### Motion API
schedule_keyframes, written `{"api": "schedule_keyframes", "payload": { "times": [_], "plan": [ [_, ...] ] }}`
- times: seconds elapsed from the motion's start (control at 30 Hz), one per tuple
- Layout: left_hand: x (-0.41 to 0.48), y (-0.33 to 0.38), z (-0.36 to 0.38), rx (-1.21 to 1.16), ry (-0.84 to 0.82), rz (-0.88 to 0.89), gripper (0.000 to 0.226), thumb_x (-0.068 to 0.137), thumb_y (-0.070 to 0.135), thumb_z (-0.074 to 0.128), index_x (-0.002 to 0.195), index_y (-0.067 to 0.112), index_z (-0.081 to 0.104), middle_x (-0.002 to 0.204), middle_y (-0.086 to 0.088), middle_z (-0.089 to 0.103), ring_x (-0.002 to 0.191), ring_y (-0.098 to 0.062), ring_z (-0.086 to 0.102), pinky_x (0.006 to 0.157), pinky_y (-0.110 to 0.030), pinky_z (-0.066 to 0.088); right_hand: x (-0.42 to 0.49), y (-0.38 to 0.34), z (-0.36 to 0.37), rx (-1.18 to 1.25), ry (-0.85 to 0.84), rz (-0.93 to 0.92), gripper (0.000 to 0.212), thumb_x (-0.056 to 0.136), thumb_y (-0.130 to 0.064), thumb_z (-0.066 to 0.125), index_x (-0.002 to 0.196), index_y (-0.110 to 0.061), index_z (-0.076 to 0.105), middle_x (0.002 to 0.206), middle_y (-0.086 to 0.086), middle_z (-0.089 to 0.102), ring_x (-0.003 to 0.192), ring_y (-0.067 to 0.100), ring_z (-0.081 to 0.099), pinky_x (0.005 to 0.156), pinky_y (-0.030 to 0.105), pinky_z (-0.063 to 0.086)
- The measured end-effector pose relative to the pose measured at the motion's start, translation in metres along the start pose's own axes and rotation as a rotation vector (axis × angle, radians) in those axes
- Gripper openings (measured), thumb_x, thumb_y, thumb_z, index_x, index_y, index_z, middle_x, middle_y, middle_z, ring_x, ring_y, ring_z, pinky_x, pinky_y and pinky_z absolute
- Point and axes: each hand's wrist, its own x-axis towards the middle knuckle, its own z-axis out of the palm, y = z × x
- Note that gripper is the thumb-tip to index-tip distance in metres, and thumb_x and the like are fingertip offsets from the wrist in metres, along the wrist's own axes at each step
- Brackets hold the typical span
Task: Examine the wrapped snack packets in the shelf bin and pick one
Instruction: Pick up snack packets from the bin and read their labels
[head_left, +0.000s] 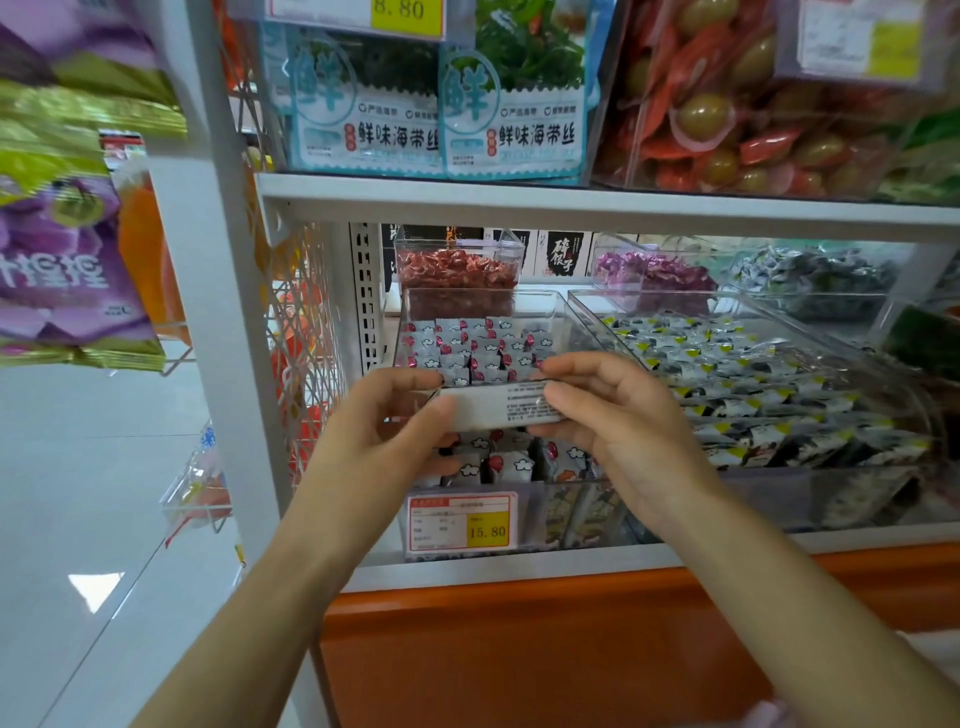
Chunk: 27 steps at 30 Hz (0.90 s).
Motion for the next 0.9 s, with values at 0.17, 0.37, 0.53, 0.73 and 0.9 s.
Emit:
{"api": "schedule_keyframes", "payload": {
  "times": [0.17,0.37,0.53,0.73,0.9],
  "plan": [
    [-0.0005,-0.0004,0.001,0.078,0.026,0.037,0.02,0.086,0.018,0.061,0.101,0.03,0.063,0.096,0.002,0.069,0.079,-0.005,0.07,0.061,-0.01,0.051,-0.0004,-0.0009,0.0024,-0.046,-0.012,-0.017,0.014,0.083,-0.004,0.064,0.081,-0.014,0.074,0.084,0.008,0.073,0.079,0.021,0.071,0.065,0.025,0.057],
    [0.0005,-0.0029,-0.0011,0.231,0.0,0.076,0.023,0.081,0.025,0.067,0.101,0.036,0.064,0.086,0.01,0.068,0.078,-0.009,0.069,0.07,-0.023,0.055,0.0011,0.0,0.0046,-0.217,0.089,-0.04,0.024,0.083,-0.012,0.064,0.059,-0.017,0.066,0.069,-0.003,0.068,0.07,0.013,0.066,0.061,0.028,0.056],
    [-0.0006,-0.0035,0.0005,0.284,0.011,0.066,0.011,0.082,0.026,0.064,0.09,0.033,0.063,0.084,0.011,0.065,0.082,-0.015,0.065,0.071,-0.044,0.057,-0.0012,-0.0003,0.0059,-0.364,0.081,-0.135,0.017,0.084,-0.015,0.064,0.068,-0.017,0.068,0.063,-0.011,0.065,0.062,0.001,0.06,0.059,0.021,0.052],
    [-0.0004,0.002,-0.0027,0.231,0.017,0.029,0.012,0.082,0.025,0.062,0.074,0.016,0.063,0.069,0.002,0.064,0.062,-0.014,0.064,0.055,-0.037,0.059,-0.0015,0.0002,0.0065,-0.39,0.004,-0.19,0.014,0.085,-0.013,0.065,0.073,-0.018,0.069,0.067,-0.009,0.067,0.066,-0.001,0.061,0.06,0.011,0.047],
    [0.0035,0.0009,-0.0054,0.255,0.045,0.032,0.019,0.085,0.017,0.062,0.069,0.006,0.063,0.06,0.005,0.061,0.055,-0.008,0.061,0.05,-0.034,0.057,-0.0015,0.0017,0.0069,-0.38,-0.023,-0.2,0.015,0.084,-0.01,0.065,0.073,-0.02,0.07,0.069,-0.011,0.068,0.067,-0.001,0.062,0.061,0.01,0.047]
  ]
}}
